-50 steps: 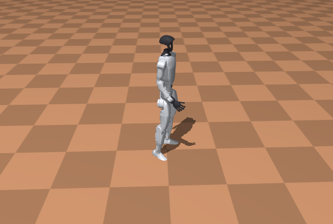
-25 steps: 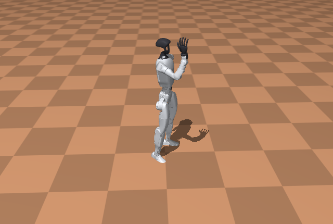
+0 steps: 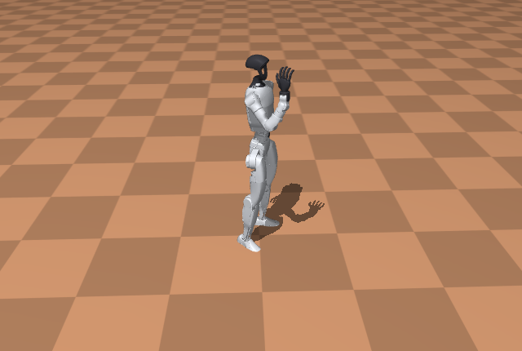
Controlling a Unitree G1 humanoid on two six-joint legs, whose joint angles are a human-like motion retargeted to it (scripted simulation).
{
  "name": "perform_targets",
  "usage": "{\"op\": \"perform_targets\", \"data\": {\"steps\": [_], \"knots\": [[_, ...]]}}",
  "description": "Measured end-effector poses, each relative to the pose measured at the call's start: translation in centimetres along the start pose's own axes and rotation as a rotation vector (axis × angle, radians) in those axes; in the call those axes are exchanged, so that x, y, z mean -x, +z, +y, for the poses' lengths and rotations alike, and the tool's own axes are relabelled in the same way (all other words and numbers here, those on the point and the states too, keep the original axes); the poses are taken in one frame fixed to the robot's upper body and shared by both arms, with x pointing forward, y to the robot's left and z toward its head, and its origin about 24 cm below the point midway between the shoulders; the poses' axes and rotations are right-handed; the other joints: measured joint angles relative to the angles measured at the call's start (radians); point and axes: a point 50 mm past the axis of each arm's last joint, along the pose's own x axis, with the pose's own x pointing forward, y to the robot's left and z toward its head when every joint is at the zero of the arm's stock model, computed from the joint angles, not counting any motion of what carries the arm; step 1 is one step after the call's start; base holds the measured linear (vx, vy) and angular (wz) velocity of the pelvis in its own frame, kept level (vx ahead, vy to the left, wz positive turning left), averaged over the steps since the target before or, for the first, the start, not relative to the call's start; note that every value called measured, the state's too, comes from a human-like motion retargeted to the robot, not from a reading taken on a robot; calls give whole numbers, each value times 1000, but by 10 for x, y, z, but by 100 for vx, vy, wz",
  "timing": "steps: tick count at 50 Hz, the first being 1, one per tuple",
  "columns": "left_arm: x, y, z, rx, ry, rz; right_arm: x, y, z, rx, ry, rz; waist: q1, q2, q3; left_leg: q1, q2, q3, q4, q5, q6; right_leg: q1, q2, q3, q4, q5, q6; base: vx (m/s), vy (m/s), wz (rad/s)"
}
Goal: Upper body actions
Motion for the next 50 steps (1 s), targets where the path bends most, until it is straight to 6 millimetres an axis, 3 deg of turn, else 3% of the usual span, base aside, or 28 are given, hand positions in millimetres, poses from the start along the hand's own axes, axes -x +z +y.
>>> {"op": "perform_targets", "data": {"steps": [5,10,17,22,25,27,31,37,45,50], "knots": [[0,2,-2,-25,3,-3,39,-4,2,34,239,124,2,4,11,-1,9,14,4,1,-8,-6,-2,16,2,5,0,0,0,0],[0,1,-3,-23,-5,-3,88,-16,11,37,620,369,-3,7,20,-1,12,21,6,1,-11,-11,-5,23,4,8,1,0,0,0],[0,1,-2,-29,-3,1,200,-33,12,11,1151,892,1,9,22,1,7,29,0,1,-2,-14,-1,28,5,8,0,0,0,0],[0,1,-3,-31,-4,-1,283,-26,-8,121,1666,1196,-1,10,28,4,12,30,4,1,-8,-10,-4,30,5,9,1,0,0,0],[-1,1,-5,-31,-13,-3,312,-17,-16,159,1908,1275,-5,12,32,2,18,30,10,1,-15,-9,-7,33,5,9,3,0,0,0],[-1,1,-6,-31,-16,-2,321,-12,-13,127,1936,1286,-9,14,35,3,20,29,12,0,-17,-6,-9,32,3,10,3,0,0,0],[-1,0,-6,-34,-19,-1,320,-11,-2,62,1817,1281,-7,15,36,2,21,31,15,0,-19,-7,-10,34,3,11,3,0,0,0],[-1,1,-6,-53,-14,1,296,-23,12,-1,1517,1219,4,16,28,-6,23,36,15,1,-18,-17,-9,40,6,11,2,0,0,0],[-1,1,-6,-59,-15,8,246,-31,38,-291,713,1027,18,16,18,-5,17,33,10,0,-11,-16,-5,36,7,8,2,0,0,0],[-1,0,-6,-66,-13,13,227,-35,53,-595,359,989,24,18,8,-7,18,28,10,1,-11,-14,-4,32,7,5,3,0,0,0]]}}
